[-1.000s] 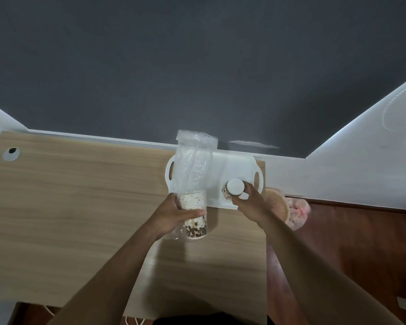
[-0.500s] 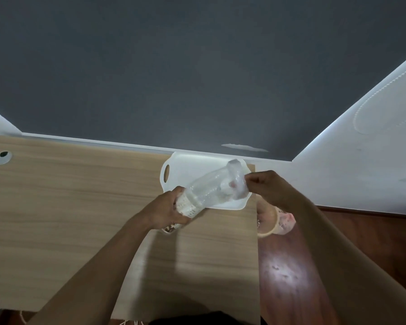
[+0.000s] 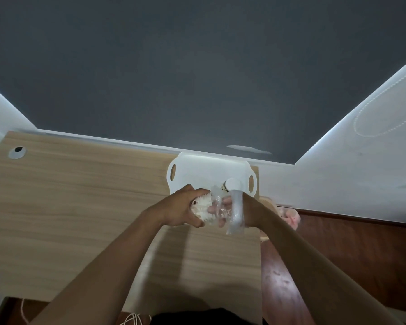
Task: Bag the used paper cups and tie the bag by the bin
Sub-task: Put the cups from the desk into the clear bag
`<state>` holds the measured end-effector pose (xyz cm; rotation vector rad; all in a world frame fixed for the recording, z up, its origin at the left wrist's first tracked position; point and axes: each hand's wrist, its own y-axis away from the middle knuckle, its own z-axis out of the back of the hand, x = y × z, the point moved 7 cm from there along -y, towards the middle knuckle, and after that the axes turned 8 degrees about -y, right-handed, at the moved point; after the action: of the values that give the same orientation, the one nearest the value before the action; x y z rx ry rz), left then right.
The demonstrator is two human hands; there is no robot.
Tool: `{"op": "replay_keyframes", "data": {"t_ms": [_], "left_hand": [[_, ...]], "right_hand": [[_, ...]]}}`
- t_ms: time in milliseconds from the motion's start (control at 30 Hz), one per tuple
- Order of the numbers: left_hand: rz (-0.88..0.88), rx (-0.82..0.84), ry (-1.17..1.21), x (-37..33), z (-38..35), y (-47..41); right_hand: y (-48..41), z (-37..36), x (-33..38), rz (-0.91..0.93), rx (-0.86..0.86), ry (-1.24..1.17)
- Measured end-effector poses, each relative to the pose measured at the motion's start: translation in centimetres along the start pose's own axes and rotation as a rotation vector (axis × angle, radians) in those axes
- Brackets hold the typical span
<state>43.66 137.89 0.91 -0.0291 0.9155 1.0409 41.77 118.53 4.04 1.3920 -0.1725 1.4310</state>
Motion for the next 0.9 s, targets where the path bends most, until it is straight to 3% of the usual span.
{"op": "replay_keyframes", "data": {"t_ms": [133,400,533,633,733,833,900], "left_hand": [[0.019,0.003,-0.009,-0.1,-0.6,0.0],[0.003,0.005,0.062,0.6,-0.6,0.4],[0.034,0.002,0.070,2.0,-0.2,0.8],[0.055,-0.011,0.099,2.9,-0.3,0.9],[0.100,-0.017,0.133,4.3,-0.2,1.4],[0.125,-0.030,0.146,5.2,0.0,2.3],[0.134,-0.039,0.161,5.1,0.3,2.5]], "right_hand": [[-0.4,-0.8,0.2,0.142,-0.094,0.043],[-1.4,1.0,0.1,0.109,-0.168,0.156],[-1.6,2.3,-1.1,-0.089,-0.168,0.195],[-1.3,3.0,-0.3,0.092,-0.237,0.390],[-1.5,3.8,-2.3,-0.019,-0.218,0.239],[-0.4,4.4,-2.2,-0.075,-0.186,0.412],[-0.4,4.7,-2.0,-0.060,-0.197,0.385]]}}
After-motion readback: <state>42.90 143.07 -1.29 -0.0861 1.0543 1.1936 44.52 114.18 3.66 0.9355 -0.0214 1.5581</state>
